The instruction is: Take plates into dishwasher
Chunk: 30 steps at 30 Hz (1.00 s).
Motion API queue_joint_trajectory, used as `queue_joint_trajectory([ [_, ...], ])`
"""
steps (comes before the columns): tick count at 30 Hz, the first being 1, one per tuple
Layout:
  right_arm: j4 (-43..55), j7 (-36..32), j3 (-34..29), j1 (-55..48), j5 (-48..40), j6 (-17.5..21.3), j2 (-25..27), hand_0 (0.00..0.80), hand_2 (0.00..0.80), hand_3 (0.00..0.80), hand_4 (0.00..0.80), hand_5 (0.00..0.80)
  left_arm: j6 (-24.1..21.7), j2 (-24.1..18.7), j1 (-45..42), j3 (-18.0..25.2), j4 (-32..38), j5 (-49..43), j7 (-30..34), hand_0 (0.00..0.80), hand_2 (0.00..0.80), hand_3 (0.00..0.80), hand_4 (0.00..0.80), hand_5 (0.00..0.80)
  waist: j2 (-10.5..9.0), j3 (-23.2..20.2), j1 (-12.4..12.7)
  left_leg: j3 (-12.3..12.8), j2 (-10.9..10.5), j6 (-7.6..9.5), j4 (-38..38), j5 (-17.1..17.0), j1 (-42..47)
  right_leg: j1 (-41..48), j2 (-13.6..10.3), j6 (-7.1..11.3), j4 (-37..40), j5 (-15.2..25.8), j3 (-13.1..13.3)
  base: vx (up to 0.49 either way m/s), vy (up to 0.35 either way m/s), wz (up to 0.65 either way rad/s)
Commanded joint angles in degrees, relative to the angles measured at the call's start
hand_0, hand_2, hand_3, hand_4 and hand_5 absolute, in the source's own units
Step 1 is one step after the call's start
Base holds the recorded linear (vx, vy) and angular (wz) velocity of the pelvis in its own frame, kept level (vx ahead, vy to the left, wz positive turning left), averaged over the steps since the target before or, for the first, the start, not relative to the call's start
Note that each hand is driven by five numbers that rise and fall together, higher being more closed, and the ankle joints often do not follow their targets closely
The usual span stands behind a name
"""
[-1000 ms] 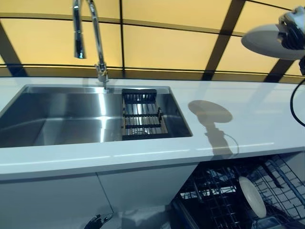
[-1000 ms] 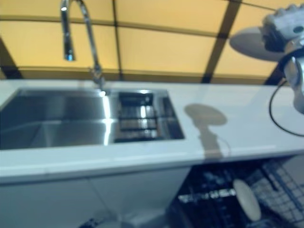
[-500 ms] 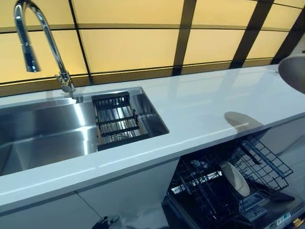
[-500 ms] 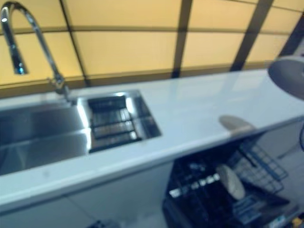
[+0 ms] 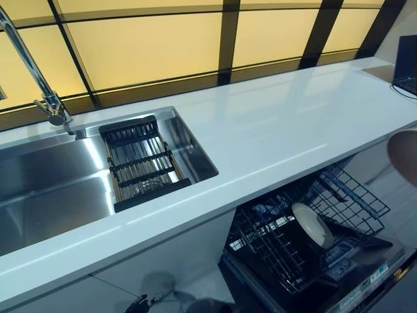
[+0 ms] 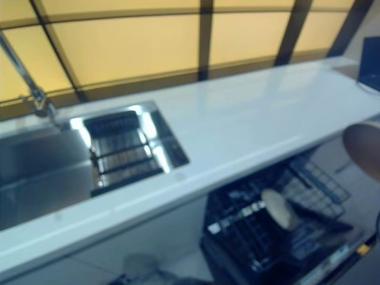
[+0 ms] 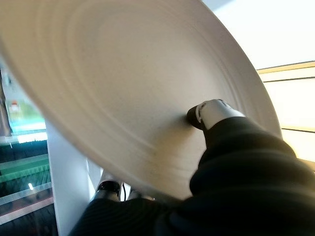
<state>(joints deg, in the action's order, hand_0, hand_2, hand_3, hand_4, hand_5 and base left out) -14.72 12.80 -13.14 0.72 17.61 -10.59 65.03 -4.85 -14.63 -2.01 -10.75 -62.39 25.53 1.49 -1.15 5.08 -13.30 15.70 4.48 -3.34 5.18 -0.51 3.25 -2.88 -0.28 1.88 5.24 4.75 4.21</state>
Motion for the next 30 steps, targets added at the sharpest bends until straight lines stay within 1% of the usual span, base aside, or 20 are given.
queue_joint_trajectory([
  [1, 1.9, 4.5, -4.4, 0.8, 0.0, -2.5, -4.5, 0.8, 0.8, 0.8, 0.8, 0.8, -2.8, -1.1, 2.6, 2.2, -2.2, -0.5, -0.2, 0.0, 0.0, 0.0, 0.0, 0.0, -1.99, 1.1, 0.5, -0.2, 0.4, 3.07, -0.2, 5.2, 2.2, 2.4, -0.5, 3.33, -0.2, -3.1, -0.9, -0.045, 0.009, -0.03],
  [6, 6.3, 2.4, -3.2, -0.9, 2.4, -3.0, -9.0, 0.8, 0.8, 0.8, 0.8, 0.8, -3.2, 0.1, 2.1, 2.1, -1.9, -1.2, -0.6, 0.0, 0.0, 0.0, 0.0, 0.0, -1.33, 1.5, 0.4, 0.1, 0.3, 3.34, -0.2, 5.1, 2.5, 2.4, -0.6, 3.17, -0.2, -2.9, -0.5, -0.007, 0.002, 0.0],
  [12, 6.9, 0.5, -0.1, 0.3, 4.1, -3.2, -10.3, 0.8, 0.8, 0.8, 0.8, 0.8, -3.6, 0.3, 2.1, 2.1, -1.6, -1.0, -1.1, 0.0, 0.0, 0.0, 0.0, 0.0, -0.9, 2.0, 0.8, 0.0, 0.2, 3.35, -0.2, 4.9, 2.3, 2.2, -0.7, 3.0, -0.2, -2.8, -0.9, -0.012, 0.001, 0.0],
  [16, 7.3, 0.1, 1.3, 0.8, 3.5, -4.0, -11.2, 0.8, 0.8, 0.8, 0.8, 0.8, -3.3, 0.1, 2.7, 2.1, -1.0, -0.8, -1.6, 0.0, 0.0, 0.0, 0.0, 0.0, -0.65, 2.5, 1.1, -0.4, 0.1, 3.29, -0.2, 4.7, 1.7, 1.9, -0.9, 2.92, -0.2, -2.7, -1.2, -0.05, 0.004, 0.0],
  [20, 10.5, -2.2, 2.3, 0.9, 1.7, -5.7, -12.7, 0.8, 0.8, 0.8, 0.8, 0.8, -3.1, 0.2, 3.3, 2.1, -0.7, -0.5, -1.6, 0.0, 0.0, 0.0, 0.0, 0.0, -0.53, 3.3, 1.0, -0.8, 0.0, 3.24, -0.2, 4.3, 1.0, 1.3, -0.9, 2.84, -0.2, -2.5, -1.3, -0.058, 0.009, 0.0],
  [26, 15.7, -5.5, 3.3, -0.3, 1.0, -7.1, -15.2, 0.8, 0.8, 0.8, 0.8, 0.8, -3.3, 1.0, 3.0, 2.0, 0.0, -0.6, -1.3, 0.0, 0.0, 0.0, 0.0, 0.0, -0.36, 3.7, 0.7, -0.4, -0.1, 3.34, -0.2, 4.3, 1.1, 1.2, -0.9, 2.83, -0.2, -2.3, -0.8, 0.0, 0.0, 0.0],
  [29, 16.7, -6.7, 4.2, -0.6, 0.6, -7.3, -15.9, 0.8, 0.8, 0.8, 0.8, 0.8, -3.6, 1.2, 3.0, 1.8, 0.1, -0.4, -1.8, 0.0, 0.0, 0.0, 0.0, 0.0, -0.3, 3.8, 0.6, -0.3, -0.2, 3.36, -0.2, 4.3, 1.1, 1.1, -0.9, 2.82, -0.2, -2.2, -0.6, 0.0, 0.0, 0.0],
  [30, 17.8, -7.7, 4.7, -0.8, -0.6, -7.7, -16.3, 0.8, 0.8, 0.8, 0.8, 0.8, -3.9, 1.2, 3.1, 1.9, 0.0, -0.1, -1.9, 0.0, 0.0, 0.0, 0.0, 0.0, -0.31, 4.0, 0.6, -0.2, -0.2, 3.38, -0.2, 4.3, 1.2, 1.1, -0.9, 2.77, -0.2, -2.2, -0.5, 0.0, 0.0, 0.0],
])
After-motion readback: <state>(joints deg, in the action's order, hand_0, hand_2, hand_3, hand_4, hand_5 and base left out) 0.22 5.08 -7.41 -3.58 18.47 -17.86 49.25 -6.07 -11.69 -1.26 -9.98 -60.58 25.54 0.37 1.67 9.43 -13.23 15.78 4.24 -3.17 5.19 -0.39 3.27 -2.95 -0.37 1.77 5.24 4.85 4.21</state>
